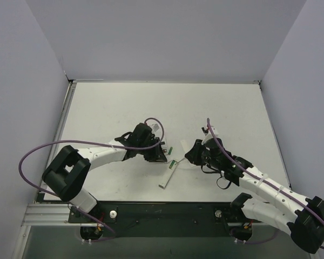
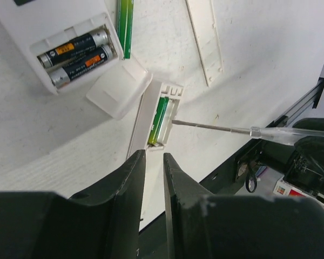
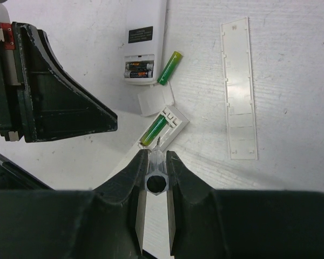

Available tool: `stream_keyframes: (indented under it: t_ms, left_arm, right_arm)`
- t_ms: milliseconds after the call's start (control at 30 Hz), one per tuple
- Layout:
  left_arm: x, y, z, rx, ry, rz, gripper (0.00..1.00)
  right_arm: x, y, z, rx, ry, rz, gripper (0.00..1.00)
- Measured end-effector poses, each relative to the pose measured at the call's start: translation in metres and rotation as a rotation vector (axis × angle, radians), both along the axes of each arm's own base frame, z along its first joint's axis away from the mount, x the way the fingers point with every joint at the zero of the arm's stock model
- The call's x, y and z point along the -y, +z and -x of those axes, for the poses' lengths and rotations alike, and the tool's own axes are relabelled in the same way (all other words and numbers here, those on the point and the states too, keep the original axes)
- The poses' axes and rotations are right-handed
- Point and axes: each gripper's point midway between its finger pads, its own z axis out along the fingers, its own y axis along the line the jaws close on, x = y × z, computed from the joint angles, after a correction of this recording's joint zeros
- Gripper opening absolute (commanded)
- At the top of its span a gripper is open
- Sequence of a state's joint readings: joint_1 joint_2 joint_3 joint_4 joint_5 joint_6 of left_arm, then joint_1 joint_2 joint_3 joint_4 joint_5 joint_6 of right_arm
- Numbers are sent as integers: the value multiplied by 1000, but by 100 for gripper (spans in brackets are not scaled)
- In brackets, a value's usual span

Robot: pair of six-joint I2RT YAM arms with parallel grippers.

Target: Unload the batteries from the remote control

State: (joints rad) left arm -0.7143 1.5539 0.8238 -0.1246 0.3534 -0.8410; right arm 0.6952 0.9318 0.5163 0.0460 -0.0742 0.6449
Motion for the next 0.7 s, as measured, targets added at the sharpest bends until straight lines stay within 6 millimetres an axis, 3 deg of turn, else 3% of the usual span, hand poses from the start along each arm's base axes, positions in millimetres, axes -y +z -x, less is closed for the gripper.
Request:
stream_keyframes:
  t_ms: [267,700]
  left_arm:
    - [2,-24,-4,-28,-19,-49,30]
    - [16,-34,5,-45,-71,-15,30]
  right_arm:
    - [5,-14,2,-1,-28,-4,0]
    - [9,-10,1,35,-57,-38,0]
